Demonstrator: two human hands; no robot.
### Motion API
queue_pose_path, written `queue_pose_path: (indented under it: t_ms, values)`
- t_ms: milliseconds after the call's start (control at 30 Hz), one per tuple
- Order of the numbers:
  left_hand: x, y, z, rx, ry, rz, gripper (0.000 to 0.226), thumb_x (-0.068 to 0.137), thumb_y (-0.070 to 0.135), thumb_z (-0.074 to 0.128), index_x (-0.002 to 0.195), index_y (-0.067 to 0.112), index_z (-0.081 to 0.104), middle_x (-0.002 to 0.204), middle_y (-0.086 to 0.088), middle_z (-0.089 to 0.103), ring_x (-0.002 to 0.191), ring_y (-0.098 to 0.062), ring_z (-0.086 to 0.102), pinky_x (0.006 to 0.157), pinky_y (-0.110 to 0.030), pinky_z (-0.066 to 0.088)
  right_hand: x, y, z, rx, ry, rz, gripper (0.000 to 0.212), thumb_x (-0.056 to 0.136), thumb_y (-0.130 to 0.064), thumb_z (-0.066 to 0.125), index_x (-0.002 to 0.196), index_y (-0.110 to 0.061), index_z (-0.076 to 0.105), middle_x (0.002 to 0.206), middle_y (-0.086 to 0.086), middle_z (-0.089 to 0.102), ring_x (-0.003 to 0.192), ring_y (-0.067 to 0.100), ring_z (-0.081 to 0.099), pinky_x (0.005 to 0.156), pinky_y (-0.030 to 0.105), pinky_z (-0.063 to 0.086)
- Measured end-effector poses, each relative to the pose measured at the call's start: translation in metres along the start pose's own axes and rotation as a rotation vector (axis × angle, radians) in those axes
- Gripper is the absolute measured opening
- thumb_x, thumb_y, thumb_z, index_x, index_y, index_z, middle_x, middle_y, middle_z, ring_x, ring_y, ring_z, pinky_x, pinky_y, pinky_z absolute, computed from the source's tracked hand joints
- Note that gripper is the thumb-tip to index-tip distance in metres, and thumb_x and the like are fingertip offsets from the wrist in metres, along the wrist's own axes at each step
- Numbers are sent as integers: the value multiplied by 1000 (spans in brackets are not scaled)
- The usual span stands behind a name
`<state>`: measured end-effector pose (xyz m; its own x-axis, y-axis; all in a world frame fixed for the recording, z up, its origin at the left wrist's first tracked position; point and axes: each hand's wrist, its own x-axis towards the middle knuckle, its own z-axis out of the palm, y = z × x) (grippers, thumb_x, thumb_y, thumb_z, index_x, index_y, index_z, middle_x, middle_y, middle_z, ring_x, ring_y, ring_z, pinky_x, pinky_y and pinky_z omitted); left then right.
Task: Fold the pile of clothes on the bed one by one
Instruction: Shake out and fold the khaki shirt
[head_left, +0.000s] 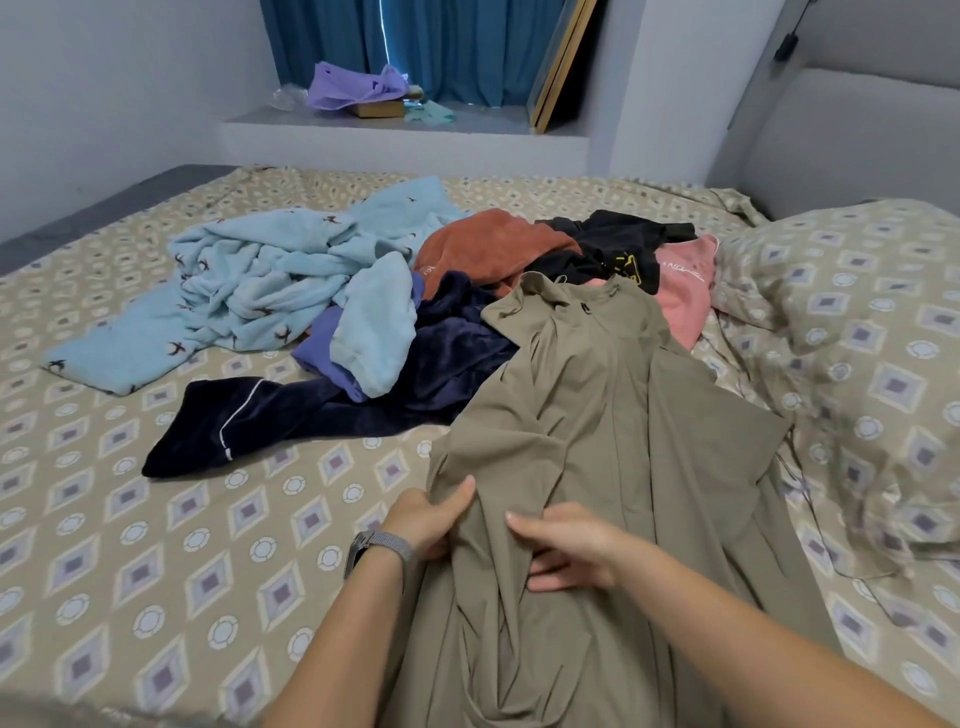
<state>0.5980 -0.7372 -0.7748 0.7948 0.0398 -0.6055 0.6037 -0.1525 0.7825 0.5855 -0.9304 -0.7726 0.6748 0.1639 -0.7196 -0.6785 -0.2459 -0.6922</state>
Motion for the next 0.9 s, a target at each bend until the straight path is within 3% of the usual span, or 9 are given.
queue_pose_path:
  t_ms: [100, 200, 267, 333, 500, 633, 733, 833, 900]
  values:
    - [-15, -7, -2, 131, -108, -54, 42, 75, 39, 81, 94, 11, 56, 98, -4, 68, 91, -17, 67, 71, -29, 58, -10, 7, 13, -90, 12, -96, 20, 94, -32, 63, 99, -13, 65, 99, 10, 69, 87, 22, 64, 68, 31, 61]
    - [-29, -12, -10, -24, -61, 14, 23, 89, 21, 68, 78, 9, 52, 83, -8, 66, 72, -17, 64, 59, -25, 58, -13, 5, 11, 105, 171, -204, 16, 98, -26, 57, 92, -11, 61, 88, 8, 66, 75, 17, 65, 54, 28, 58]
    - [-36, -14, -15, -161, 53, 100, 26, 96, 19, 58, 73, 7, 53, 71, -11, 62, 61, -17, 59, 54, -25, 55, -20, 4, 4, 245, 250, -261, 20, 97, -25, 58, 85, -9, 60, 78, 8, 62, 60, 12, 62, 51, 27, 56]
    - [-44, -17, -16, -172, 134, 129, 26, 97, 22, 56, 77, 6, 55, 75, -14, 62, 65, -21, 60, 65, -33, 57, -30, 9, 1, 251, 201, -262, 22, 93, -32, 63, 88, -11, 60, 80, 7, 61, 61, 13, 61, 54, 27, 56]
    - [-71, -39, -3, -12, -171, -33, 48, 79, 45, 75, 106, 6, 64, 102, -12, 73, 97, -26, 69, 87, -39, 57, -52, 53, 17, -386, 35, -263, 51, 64, -57, 81, 87, -16, 61, 58, -12, 60, 52, -1, 53, 54, 20, 47]
    - [-83, -49, 0, 17, -177, 149, 57, 65, 43, 76, 108, 7, 68, 101, -7, 74, 100, -26, 69, 95, -45, 53, -72, 72, 46, -323, 6, -234, 26, 98, -32, 56, 79, -14, 50, 61, -9, 63, 36, 2, 49, 38, 21, 35]
    - [-97, -46, 0, -197, -273, 234, 36, 86, 26, 68, 116, 7, 62, 110, -9, 72, 106, -26, 67, 90, -39, 55, -91, 71, 57, -56, -24, -123, 32, 93, -42, 61, 88, -12, 53, 80, 2, 62, 51, 8, 56, 38, 18, 37]
    - [-109, -41, -1, -345, -331, 260, 25, 99, 16, 50, 121, 6, 58, 112, -11, 71, 98, -21, 69, 72, -28, 58, -102, 64, 58, 61, -107, -99, 68, 71, -64, 74, 116, -16, 57, 111, 3, 66, 85, 13, 61, 60, 24, 50]
    - [-114, -38, -5, -484, -348, 256, 29, 100, 15, 46, 123, 2, 56, 115, -17, 68, 101, -26, 68, 79, -32, 59, -110, 57, 55, 168, -241, -82, 58, 76, -58, 72, 116, -16, 60, 105, 3, 70, 88, 17, 64, 64, 25, 50]
